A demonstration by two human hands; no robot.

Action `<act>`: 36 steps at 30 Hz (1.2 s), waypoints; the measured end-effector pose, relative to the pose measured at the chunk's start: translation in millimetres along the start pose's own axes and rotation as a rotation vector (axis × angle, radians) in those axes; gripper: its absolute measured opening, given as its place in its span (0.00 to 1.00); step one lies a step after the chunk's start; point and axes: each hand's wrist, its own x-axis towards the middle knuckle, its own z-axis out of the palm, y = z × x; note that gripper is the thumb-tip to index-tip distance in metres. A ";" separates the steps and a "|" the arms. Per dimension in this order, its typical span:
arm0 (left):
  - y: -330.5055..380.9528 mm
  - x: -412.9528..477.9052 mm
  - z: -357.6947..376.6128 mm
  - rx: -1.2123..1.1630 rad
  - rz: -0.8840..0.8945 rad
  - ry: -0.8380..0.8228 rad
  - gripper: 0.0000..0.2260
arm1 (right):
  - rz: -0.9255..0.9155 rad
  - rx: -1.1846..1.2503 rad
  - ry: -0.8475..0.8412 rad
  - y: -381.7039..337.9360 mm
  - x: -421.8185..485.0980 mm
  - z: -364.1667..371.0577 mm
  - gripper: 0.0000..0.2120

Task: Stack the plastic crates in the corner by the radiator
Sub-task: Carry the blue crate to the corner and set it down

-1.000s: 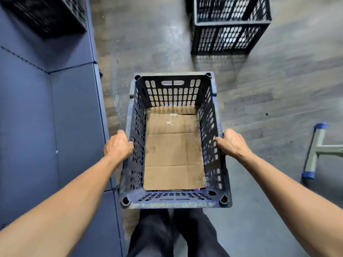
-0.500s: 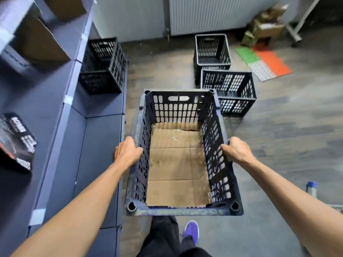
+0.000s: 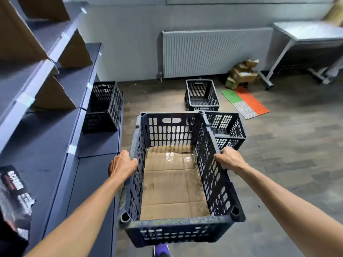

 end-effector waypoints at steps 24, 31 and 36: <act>117.1 186.2 -42.2 0.053 -0.101 0.103 0.13 | -0.202 -0.033 -0.055 -96.2 233.3 -86.2 0.10; 146.4 236.4 -53.0 0.018 -0.120 0.136 0.13 | -0.266 -0.015 -0.030 -128.3 286.9 -118.0 0.12; 158.7 278.9 -66.0 -0.007 -0.101 0.155 0.14 | -0.257 -0.007 0.001 -153.6 322.1 -126.2 0.12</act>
